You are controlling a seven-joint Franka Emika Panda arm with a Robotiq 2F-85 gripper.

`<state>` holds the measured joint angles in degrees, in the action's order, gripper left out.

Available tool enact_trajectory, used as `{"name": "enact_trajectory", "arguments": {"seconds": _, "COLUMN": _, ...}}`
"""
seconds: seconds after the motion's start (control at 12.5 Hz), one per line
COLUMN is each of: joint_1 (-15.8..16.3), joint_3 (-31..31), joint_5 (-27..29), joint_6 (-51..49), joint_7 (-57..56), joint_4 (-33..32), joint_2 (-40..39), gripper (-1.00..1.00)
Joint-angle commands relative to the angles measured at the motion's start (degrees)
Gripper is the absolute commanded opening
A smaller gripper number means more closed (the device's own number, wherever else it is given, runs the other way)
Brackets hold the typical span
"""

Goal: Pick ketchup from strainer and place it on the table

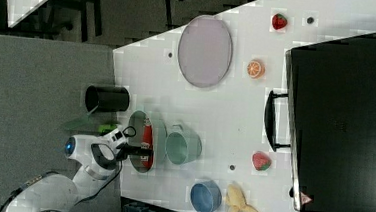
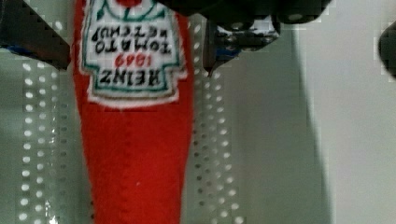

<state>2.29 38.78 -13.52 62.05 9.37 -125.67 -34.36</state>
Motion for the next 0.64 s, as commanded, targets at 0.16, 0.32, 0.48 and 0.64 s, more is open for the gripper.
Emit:
{"name": "enact_trajectory", "arguments": {"seconds": 0.16, "joint_1": 2.7, "joint_3": -2.0, "joint_5": -0.19, "joint_6": 0.81, "joint_7": 2.69, "joint_4": 0.13, "joint_2": 0.04, "gripper": 0.92}}
{"name": "enact_trajectory", "arguments": {"seconds": 0.32, "joint_1": 3.08, "joint_3": -1.81, "joint_5": -0.2, "joint_6": 1.5, "joint_7": 2.7, "joint_4": 0.32, "joint_2": 0.17, "gripper": 0.43}}
{"name": "enact_trajectory", "arguments": {"seconds": 0.48, "joint_1": 3.03, "joint_3": -1.66, "joint_5": -0.19, "joint_6": 1.18, "joint_7": 2.7, "joint_4": 0.34, "joint_2": 1.02, "gripper": 0.21}}
{"name": "enact_trajectory", "arguments": {"seconds": 0.64, "joint_1": 2.73, "joint_3": -0.75, "joint_5": -0.17, "joint_6": -0.1, "joint_7": 2.7, "joint_4": 0.34, "joint_2": 3.81, "gripper": 0.21}}
